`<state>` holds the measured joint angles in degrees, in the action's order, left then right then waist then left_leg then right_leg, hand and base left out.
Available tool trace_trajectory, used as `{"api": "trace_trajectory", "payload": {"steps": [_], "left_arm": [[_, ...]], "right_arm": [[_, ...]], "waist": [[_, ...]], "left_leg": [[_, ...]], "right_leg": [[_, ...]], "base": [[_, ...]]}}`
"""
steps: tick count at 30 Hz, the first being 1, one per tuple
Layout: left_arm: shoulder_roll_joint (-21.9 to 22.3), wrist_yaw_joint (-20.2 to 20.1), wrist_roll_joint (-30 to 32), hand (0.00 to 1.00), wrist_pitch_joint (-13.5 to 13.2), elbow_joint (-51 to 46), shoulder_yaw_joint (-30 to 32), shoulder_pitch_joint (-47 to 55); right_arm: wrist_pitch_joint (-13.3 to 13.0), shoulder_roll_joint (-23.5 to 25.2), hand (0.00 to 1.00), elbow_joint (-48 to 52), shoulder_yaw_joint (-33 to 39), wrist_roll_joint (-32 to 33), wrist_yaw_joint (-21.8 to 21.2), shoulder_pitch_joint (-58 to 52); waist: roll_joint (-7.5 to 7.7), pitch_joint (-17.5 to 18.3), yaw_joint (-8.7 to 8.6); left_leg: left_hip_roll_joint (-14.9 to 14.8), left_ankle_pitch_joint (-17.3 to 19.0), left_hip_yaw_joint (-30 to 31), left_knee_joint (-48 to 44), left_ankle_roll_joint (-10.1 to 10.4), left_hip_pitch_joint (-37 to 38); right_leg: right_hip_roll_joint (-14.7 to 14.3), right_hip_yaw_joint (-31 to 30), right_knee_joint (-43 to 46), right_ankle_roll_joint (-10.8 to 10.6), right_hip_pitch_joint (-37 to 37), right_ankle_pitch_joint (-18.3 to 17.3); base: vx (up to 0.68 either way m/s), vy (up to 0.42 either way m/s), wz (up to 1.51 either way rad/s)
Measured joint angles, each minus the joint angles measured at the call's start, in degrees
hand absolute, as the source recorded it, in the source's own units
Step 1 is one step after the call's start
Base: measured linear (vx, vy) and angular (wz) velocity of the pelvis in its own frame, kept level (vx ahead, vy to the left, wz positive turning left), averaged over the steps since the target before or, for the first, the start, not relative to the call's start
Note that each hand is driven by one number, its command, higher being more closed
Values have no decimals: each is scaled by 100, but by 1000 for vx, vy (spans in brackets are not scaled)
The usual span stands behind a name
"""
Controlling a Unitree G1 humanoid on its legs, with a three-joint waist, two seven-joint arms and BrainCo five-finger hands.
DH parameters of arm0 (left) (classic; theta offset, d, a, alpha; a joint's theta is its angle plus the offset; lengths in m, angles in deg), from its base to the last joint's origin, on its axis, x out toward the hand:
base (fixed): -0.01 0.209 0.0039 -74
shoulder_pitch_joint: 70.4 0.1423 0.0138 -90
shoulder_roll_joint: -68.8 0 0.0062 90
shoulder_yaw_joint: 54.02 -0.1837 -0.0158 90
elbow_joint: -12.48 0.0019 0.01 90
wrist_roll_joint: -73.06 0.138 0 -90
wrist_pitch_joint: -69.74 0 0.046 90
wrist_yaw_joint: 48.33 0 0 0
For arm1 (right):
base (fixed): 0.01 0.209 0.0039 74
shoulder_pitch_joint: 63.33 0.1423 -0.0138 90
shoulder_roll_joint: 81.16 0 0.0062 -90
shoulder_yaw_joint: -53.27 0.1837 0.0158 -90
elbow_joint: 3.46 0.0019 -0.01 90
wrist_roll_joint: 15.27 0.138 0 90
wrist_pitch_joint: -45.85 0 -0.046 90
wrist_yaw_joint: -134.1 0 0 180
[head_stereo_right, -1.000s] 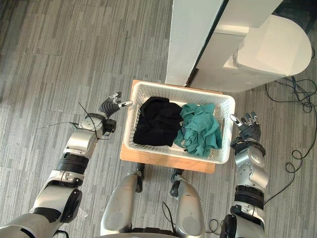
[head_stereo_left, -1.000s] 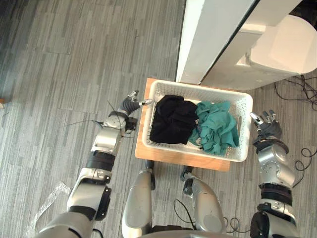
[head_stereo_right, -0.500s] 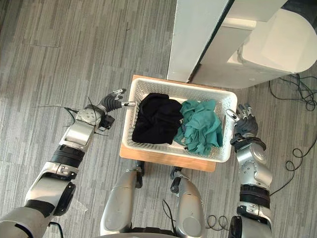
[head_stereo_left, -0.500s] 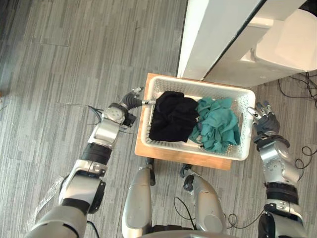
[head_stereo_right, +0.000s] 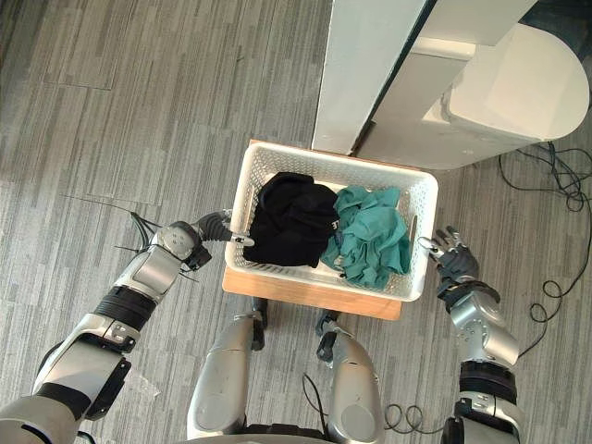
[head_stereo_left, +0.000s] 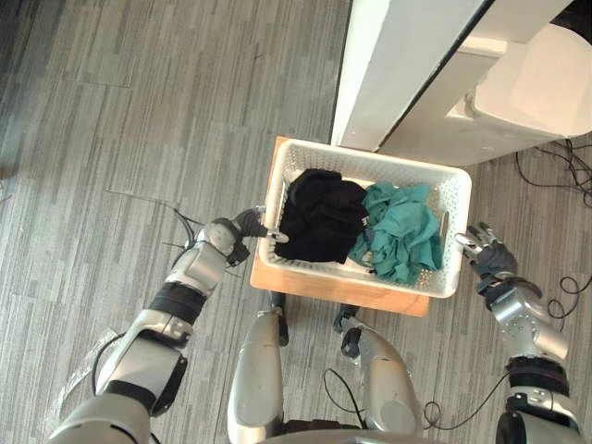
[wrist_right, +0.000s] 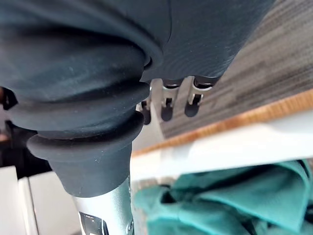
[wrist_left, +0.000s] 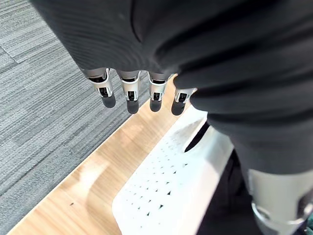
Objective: Pick up the laundry basket with both hands and put the clothes into the washing machine.
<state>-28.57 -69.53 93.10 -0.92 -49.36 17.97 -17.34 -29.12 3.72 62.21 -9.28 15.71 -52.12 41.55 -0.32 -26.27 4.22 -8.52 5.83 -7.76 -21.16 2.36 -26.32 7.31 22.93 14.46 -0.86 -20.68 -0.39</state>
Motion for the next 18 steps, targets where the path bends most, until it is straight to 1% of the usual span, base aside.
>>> {"api": "trace_trajectory", "payload": {"steps": [2, 3, 5, 7, 10, 15, 18], "left_arm": [[55, 26, 89, 0, -14, 247, 13, -46], [85, 29, 87, 0, -62, 320, 17, -80], [109, 66, 80, 0, -113, 366, 17, -136], [173, 193, 31, 0, -171, 521, 18, -319], [229, 364, -11, 0, -174, 622, 17, -564], [233, 456, -212, 0, -174, 622, 10, -839], [217, 538, -257, 0, -174, 622, 7, -1032]], "right_arm": [[-26, -2, 0, -340, 276, 3, 64, 157], [-38, -4, 0, -514, 387, 3, 107, 255], [-46, -8, 0, -649, 446, 0, 111, 338], [-47, -7, 0, -850, 460, 0, 101, 527], [-49, -25, 0, -887, 452, 0, 90, 797], [-69, -233, 0, -1138, 178, -11, -8, 1220], [-67, -315, 0, -1223, -153, -101, -120, 1458]], "waist": [[1, 0, -7], [0, 0, -9], [1, 1, -7], [1, 1, -5], [2, 1, -6], [9, -3, -9], [60, -31, -9]], "left_leg": [[-50, 10, -15, -49, -14, -48], [-68, 9, -15, -70, -14, -82], [-83, 8, -16, -83, -14, -119], [-95, 6, -21, -94, -14, -156], [-97, 0, -36, -95, -13, -236], [-97, -29, -25, -88, -9, -337], [-98, -60, -13, -77, 36, -341]], "right_leg": [[-51, 1, -61, 27, -7, 19], [-67, 4, -61, 28, -34, 20], [-80, 3, -59, 34, -70, 24], [-92, 1, -62, 56, -102, 39], [-93, -9, -68, 83, -191, 63], [-96, 8, -75, 90, -289, 84], [-98, 9, -82, 91, -320, 98]], "base": [[8, -22, -6], [12, -27, -5], [0, 0, 0], [-3, -6, -2], [0, 0, 0], [15, -3, 0], [43, -15, -2]]}}
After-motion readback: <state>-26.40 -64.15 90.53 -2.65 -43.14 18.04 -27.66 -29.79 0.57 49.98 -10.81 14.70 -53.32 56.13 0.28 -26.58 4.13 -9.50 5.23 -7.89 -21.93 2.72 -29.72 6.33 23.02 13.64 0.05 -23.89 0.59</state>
